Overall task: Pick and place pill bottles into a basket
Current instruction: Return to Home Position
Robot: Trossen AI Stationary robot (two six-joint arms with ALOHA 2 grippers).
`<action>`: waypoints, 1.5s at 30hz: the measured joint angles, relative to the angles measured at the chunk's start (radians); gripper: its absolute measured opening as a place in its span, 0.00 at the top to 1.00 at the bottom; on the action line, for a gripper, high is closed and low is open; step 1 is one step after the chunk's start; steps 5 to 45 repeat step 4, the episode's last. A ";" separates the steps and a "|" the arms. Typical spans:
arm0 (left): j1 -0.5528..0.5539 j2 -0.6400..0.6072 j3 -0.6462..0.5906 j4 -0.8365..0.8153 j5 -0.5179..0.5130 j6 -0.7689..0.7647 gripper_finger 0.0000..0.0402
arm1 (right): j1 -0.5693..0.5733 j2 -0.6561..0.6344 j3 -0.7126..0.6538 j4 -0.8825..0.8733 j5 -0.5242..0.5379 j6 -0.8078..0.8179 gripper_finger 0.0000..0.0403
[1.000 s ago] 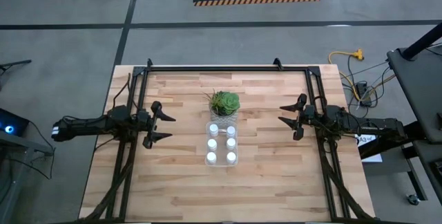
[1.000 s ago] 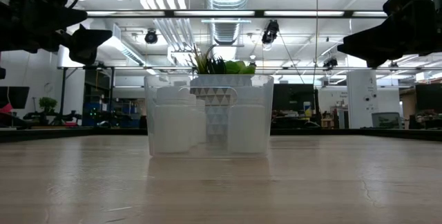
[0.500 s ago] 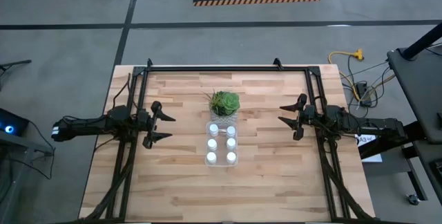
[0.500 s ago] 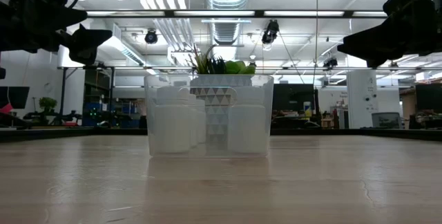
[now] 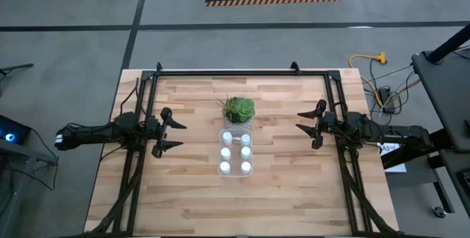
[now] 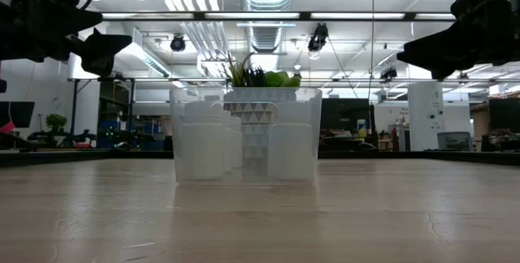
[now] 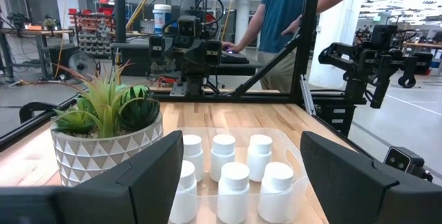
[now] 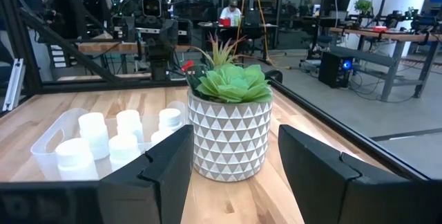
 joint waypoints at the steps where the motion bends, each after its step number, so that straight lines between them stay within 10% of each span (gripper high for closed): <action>1: 0.000 0.000 0.000 0.000 0.000 0.000 0.32 | 0.000 0.000 0.000 0.000 0.000 -0.001 0.50; 45: 0.000 0.000 0.000 0.000 0.000 0.000 0.32 | 0.000 0.000 0.000 0.000 0.000 0.000 0.50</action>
